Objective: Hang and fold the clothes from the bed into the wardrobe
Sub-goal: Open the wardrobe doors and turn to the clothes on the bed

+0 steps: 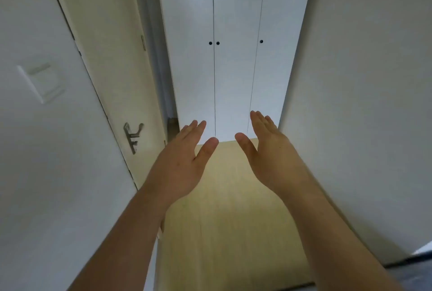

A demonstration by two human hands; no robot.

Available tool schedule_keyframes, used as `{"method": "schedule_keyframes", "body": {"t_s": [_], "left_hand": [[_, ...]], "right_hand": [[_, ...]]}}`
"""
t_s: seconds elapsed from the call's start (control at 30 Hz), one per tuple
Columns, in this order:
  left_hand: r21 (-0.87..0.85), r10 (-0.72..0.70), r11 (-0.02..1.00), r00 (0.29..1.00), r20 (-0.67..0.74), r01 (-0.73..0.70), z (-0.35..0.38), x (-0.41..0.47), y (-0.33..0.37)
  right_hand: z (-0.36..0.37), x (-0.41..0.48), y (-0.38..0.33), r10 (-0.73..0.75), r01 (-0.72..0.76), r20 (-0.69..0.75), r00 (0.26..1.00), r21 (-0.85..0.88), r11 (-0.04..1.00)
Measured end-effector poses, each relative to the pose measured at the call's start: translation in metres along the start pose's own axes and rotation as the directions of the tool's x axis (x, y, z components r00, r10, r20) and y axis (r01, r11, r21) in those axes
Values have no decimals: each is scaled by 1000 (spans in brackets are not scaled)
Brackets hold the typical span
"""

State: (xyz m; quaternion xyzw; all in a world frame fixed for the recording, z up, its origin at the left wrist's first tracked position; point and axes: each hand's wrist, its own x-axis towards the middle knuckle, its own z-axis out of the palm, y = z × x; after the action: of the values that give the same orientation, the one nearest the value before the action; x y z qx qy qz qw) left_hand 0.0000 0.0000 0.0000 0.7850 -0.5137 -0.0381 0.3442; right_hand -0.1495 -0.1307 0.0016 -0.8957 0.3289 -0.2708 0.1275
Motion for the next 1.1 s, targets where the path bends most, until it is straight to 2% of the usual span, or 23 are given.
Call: {"method": "schedule_keyframes", "body": {"t_s": [0.13,0.33,0.53,0.93,1.1], "left_hand": [[-16,-47,999,998,37,48,-16,67,-55],[-69,-31,997,997,67,35,-17,155,-112],[-34,-23,999,995,94,27,-4,233,-156],[63,-63,996,991,117,56,34,474,-214],[83,-73,994,996,47,69,39,583,-229]], "right_hand": [[38,67,-18,26,-25,22,999,-39,999],[82,146,-23,57,-53,27,998,-125,991],[125,218,-8,76,-74,12,997,-130,989],[207,449,89,127,-127,17,992,20,992],[223,559,124,105,-106,34,994,50,993]]}}
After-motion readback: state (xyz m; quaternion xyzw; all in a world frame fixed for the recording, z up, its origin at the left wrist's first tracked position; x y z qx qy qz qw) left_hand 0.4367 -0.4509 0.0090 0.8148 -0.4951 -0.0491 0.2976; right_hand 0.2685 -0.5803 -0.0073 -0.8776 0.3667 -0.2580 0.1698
